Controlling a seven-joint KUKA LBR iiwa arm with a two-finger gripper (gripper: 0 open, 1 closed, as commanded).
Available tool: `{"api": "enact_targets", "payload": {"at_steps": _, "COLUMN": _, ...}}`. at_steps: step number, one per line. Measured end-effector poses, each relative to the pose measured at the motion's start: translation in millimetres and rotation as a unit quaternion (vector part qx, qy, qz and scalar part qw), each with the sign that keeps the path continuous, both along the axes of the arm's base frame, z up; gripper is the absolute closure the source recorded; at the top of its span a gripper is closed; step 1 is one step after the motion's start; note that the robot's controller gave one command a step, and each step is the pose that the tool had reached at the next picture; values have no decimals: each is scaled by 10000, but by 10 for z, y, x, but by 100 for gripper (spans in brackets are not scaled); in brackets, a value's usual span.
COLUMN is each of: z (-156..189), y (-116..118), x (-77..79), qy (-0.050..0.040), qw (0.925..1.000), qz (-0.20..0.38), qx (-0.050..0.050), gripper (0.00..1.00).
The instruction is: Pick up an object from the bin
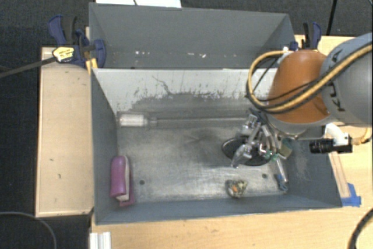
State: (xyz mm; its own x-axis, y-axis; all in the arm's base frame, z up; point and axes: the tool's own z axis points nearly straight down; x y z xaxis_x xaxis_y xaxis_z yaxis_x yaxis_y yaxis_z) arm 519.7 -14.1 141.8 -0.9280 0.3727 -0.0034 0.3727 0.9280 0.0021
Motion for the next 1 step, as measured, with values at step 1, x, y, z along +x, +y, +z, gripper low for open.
{"api": "enact_targets", "payload": {"at_steps": 1, "z": 423, "y": 2, "x": 9, "qy": -7, "qw": 10000, "qz": 24, "qx": -1, "gripper": 100}}
